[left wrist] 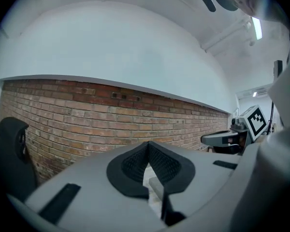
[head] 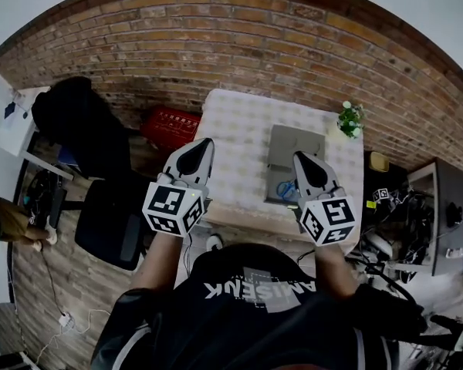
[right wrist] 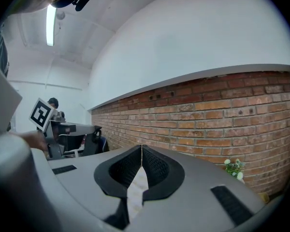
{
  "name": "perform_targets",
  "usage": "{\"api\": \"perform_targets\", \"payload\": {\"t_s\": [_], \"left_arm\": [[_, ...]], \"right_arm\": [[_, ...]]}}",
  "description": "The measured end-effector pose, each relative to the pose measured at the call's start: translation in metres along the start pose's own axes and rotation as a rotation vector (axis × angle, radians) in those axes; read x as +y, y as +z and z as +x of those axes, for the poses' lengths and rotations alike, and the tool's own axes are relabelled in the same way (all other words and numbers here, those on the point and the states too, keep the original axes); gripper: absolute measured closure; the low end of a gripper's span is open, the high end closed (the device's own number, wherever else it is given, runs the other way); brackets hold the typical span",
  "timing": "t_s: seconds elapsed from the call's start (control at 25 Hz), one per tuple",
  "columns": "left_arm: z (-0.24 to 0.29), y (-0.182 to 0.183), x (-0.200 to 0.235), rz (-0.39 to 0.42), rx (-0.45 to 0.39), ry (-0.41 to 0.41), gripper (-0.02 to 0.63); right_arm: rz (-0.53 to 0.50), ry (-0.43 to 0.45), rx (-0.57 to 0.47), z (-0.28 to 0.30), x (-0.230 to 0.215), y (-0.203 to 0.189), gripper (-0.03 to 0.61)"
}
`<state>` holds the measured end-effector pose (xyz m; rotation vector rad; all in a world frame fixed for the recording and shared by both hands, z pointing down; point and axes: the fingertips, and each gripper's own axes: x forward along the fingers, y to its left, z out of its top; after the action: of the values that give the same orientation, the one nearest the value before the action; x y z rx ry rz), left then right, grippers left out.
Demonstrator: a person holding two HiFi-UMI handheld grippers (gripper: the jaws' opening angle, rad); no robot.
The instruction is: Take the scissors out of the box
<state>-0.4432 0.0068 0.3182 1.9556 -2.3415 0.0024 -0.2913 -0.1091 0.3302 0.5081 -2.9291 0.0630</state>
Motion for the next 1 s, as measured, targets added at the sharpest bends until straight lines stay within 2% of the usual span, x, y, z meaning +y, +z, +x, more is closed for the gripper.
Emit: {"api": "perform_targets", "payload": {"t_s": [0.52,0.72,1.0], "left_arm": [[0.037,-0.009,0.005,-0.001,0.020,-0.184,0.601],[0.048,-0.011,0.003,-0.033,0.005,-0.262,0.601],[0.055,-0.021,-0.006,-0.016,0.027,-0.373,0.601]], "right_arm": [[0.060,-0.189,0.020,-0.010,-0.013,-0.010,0.537],[0.065,-0.274,0.023,-0.022,-0.015,-0.009,0.537],[0.084,-0.364,0.035,-0.036,-0.006,-0.019,0.537]]}}
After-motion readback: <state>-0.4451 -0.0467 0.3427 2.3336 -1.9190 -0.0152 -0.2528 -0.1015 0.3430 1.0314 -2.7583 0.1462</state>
